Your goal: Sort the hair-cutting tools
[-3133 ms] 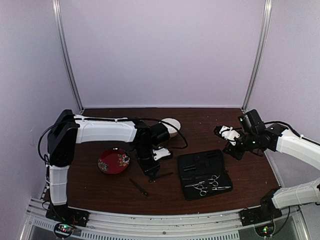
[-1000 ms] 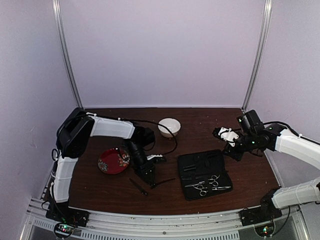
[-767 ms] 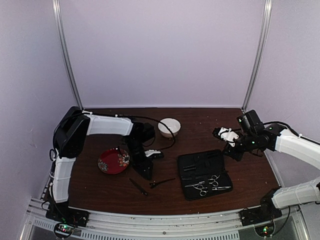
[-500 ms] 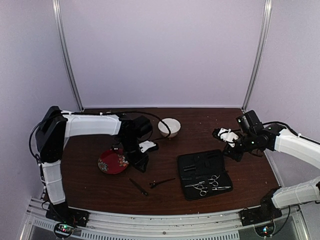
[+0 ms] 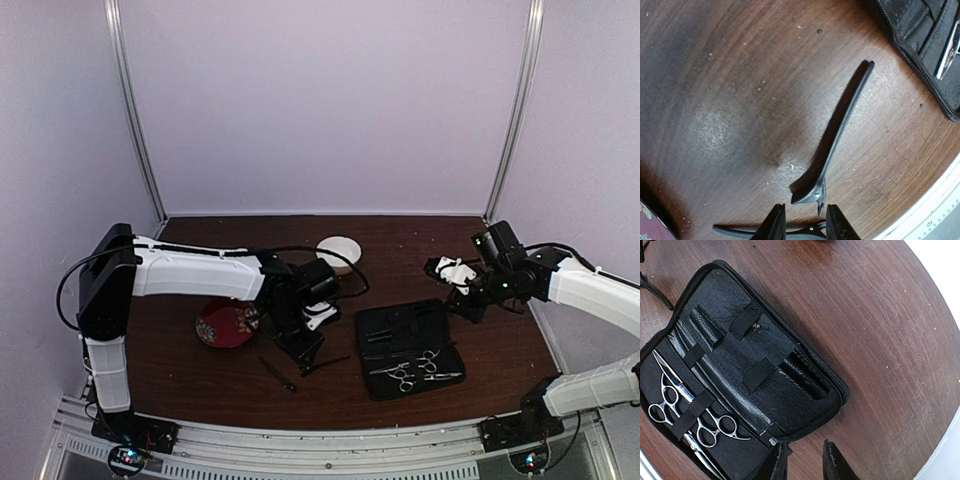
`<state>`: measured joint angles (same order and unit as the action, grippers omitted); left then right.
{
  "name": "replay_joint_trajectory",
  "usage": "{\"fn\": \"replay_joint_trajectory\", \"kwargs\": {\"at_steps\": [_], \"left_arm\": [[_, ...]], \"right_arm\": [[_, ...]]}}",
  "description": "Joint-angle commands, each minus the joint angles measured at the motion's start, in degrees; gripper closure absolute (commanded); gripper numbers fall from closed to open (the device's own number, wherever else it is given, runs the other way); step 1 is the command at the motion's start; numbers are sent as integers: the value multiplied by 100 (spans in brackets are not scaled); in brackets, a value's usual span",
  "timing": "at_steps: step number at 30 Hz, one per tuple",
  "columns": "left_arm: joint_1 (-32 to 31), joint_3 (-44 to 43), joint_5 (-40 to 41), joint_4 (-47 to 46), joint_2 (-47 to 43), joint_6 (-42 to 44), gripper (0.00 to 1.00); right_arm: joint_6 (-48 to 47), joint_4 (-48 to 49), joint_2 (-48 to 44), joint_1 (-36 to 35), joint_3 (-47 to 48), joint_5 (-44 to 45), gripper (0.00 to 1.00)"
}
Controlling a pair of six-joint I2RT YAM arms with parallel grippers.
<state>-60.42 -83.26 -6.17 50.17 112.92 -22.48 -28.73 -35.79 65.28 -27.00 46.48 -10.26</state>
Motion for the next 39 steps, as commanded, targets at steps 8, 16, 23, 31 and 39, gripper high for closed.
{"fn": "replay_joint_trajectory", "kwargs": {"at_steps": [8, 16, 23, 31, 39], "left_arm": [[-144, -59, -223, 235, 216, -10, 69], [-145, -108, -264, 204, 395, 28, 73], [-145, -107, -235, 215, 442, 68, 81], [-227, -131, 139, 221, 24, -2, 74], [-338, -149, 71, 223, 123, -121, 75]], "right_arm": [[-47, -26, -22, 20, 8, 33, 75], [-53, -24, 14, 20, 15, 24, 75], [-58, -24, 3, 17, 3, 31, 75], [-58, -25, 20, 15, 11, 15, 75], [-65, -33, 13, 13, 3, 32, 75]]}}
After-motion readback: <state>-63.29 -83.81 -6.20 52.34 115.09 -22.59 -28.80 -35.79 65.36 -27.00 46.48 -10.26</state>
